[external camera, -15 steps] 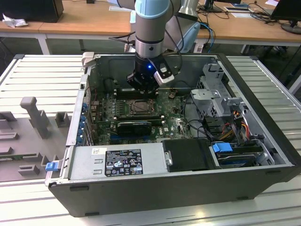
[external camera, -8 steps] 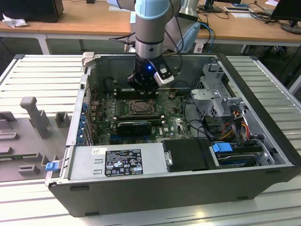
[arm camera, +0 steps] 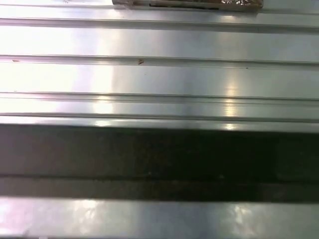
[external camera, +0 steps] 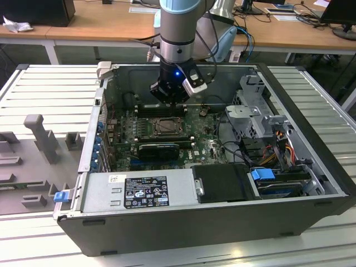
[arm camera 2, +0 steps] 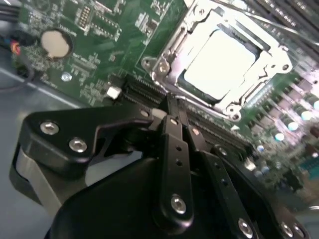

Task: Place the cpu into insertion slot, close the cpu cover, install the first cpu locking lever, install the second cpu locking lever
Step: 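Install the first cpu locking lever, then install the second cpu locking lever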

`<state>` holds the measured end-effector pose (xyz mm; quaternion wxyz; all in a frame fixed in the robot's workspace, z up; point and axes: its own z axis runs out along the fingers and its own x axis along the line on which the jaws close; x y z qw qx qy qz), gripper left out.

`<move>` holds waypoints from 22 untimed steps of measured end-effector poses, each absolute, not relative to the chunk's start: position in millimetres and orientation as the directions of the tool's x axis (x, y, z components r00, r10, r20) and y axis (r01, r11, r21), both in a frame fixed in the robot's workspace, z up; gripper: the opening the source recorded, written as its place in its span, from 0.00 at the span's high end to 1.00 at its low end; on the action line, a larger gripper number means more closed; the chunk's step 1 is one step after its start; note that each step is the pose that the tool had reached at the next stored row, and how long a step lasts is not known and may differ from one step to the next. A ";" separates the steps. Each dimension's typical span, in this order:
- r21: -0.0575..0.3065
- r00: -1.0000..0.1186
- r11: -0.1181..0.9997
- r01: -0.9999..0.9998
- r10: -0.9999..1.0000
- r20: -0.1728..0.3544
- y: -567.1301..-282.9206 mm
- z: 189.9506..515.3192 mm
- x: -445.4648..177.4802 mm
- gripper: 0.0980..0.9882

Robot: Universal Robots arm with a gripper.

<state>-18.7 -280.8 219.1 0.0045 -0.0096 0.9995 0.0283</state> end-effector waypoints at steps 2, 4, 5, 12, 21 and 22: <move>0.056 -1.000 0.998 -0.020 -0.019 -0.009 -281.8 219.1 -18.7 0.99; 0.056 -1.000 0.998 -0.019 -0.019 -0.009 -283.6 219.1 -18.7 0.99; 0.056 -1.000 0.998 -0.019 -0.019 -0.009 -284.9 219.1 -18.7 0.99; 0.056 -1.000 0.998 -0.019 -0.019 -0.009 -288.5 219.1 -18.7 0.99; 0.056 -1.000 0.998 -0.019 -0.019 -0.009 -296.3 219.6 -18.7 0.99; 0.056 -1.000 0.998 -0.019 -0.019 -0.009 -296.5 219.9 -18.8 0.99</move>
